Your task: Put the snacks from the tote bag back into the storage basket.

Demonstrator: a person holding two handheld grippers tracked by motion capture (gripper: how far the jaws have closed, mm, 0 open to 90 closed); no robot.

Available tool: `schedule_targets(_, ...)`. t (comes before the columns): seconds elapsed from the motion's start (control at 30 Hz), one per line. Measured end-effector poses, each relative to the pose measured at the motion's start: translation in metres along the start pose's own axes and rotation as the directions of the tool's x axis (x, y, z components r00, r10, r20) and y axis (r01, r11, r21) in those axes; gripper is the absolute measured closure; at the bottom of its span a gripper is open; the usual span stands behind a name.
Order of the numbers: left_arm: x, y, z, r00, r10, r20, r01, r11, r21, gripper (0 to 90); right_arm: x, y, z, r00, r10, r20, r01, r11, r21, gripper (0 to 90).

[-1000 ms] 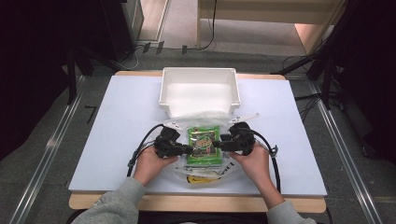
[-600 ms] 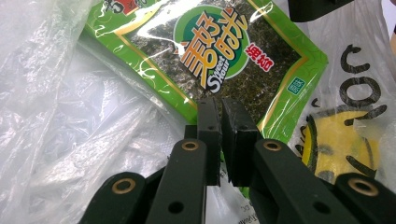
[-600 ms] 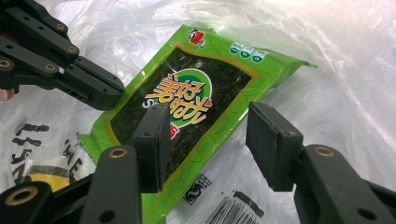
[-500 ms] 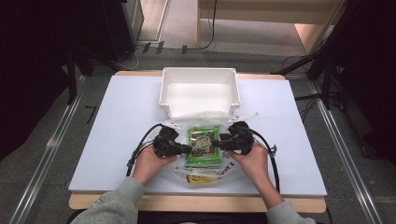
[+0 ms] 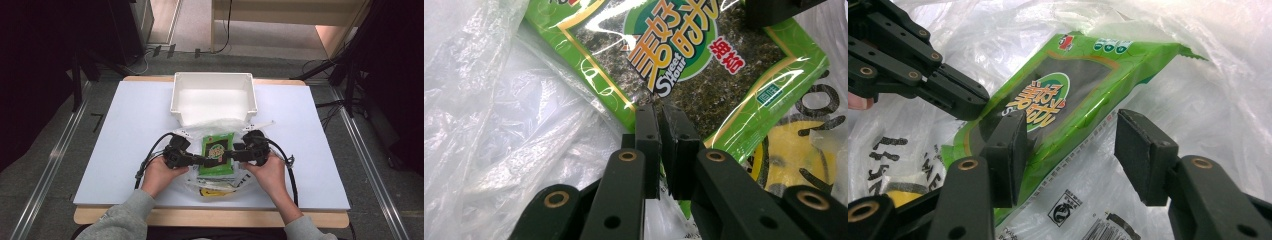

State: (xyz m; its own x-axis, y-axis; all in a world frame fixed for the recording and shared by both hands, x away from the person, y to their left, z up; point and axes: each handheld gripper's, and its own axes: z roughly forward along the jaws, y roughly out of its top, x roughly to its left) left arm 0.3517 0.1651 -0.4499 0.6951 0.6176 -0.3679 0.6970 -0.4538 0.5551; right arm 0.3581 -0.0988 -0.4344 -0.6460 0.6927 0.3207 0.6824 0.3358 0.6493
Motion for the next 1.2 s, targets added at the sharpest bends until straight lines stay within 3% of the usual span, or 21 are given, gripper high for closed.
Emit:
schedule_targets(0.4,0.002,-0.001,0.004,0.9999,-0.005,0.011,0.005,0.9999,-0.010,87.4,0.002,0.004,0.006,0.9990,0.029,-0.034,-0.029,1.000,-0.001,41.3)
schedule_targets(0.5,0.001,0.000,0.007,0.9999,-0.003,0.013,0.003,0.9998,-0.018,88.0,0.002,0.004,0.009,0.9967,0.048,-0.065,-0.047,0.999,0.013,41.6)
schedule_targets(0.63,0.002,0.001,0.008,0.9996,-0.013,0.027,0.014,0.9997,-0.022,86.9,0.003,0.003,0.011,0.9972,0.043,-0.060,-0.042,0.999,0.024,43.4)
schedule_targets(0.9,-0.001,0.003,0.001,0.9998,-0.003,0.018,0.004,0.9996,-0.027,73.5,0.002,0.002,0.008,0.9970,0.047,-0.061,-0.045,0.998,0.035,50.7)
schedule_targets(1.2,0.004,0.003,-0.009,0.9993,-0.029,0.026,0.030,0.9981,-0.054,60.5,0.001,0.001,0.006,0.9959,0.054,-0.072,-0.052,0.998,0.030,53.2)
